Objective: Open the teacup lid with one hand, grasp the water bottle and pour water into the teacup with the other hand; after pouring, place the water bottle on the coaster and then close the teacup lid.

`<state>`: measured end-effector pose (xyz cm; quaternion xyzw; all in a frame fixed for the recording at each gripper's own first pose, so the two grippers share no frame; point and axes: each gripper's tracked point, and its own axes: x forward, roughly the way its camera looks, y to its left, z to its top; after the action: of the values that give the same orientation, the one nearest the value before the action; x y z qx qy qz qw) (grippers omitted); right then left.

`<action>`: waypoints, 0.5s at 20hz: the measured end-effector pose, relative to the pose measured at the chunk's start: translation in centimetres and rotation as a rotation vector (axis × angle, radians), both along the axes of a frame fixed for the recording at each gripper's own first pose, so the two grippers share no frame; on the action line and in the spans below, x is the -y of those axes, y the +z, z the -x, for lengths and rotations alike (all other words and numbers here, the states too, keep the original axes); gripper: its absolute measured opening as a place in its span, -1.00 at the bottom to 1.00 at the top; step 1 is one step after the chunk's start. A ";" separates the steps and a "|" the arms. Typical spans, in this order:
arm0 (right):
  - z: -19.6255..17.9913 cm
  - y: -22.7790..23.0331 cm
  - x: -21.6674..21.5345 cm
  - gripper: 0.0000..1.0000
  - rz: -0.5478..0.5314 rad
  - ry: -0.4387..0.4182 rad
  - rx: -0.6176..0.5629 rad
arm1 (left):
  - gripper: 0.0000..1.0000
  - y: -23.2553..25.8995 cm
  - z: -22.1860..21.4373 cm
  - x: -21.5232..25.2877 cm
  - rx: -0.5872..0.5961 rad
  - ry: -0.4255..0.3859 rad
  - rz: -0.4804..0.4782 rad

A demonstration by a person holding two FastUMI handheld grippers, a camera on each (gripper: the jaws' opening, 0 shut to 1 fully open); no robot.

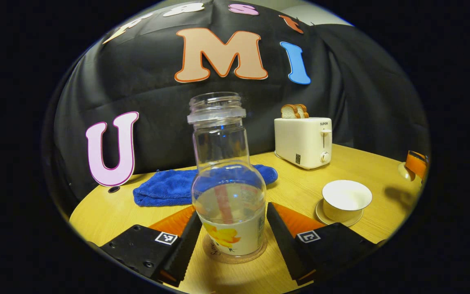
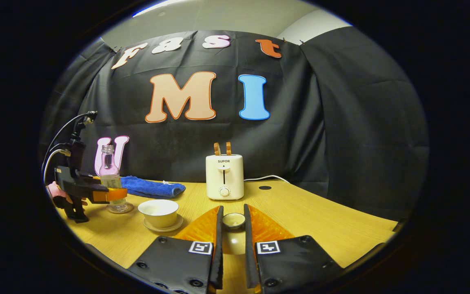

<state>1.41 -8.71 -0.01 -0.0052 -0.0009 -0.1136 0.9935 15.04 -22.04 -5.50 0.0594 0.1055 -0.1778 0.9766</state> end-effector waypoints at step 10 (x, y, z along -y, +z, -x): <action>-1.1 -0.1 -2.2 -0.49 -0.002 0.093 -0.006 | 0.92 1.7 2.0 -1.5 0.108 0.029 0.056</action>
<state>2.52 -6.48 -0.14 -0.0043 0.0019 -0.0675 0.9977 13.09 -20.54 -3.82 0.0401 0.0485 -0.1632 0.9846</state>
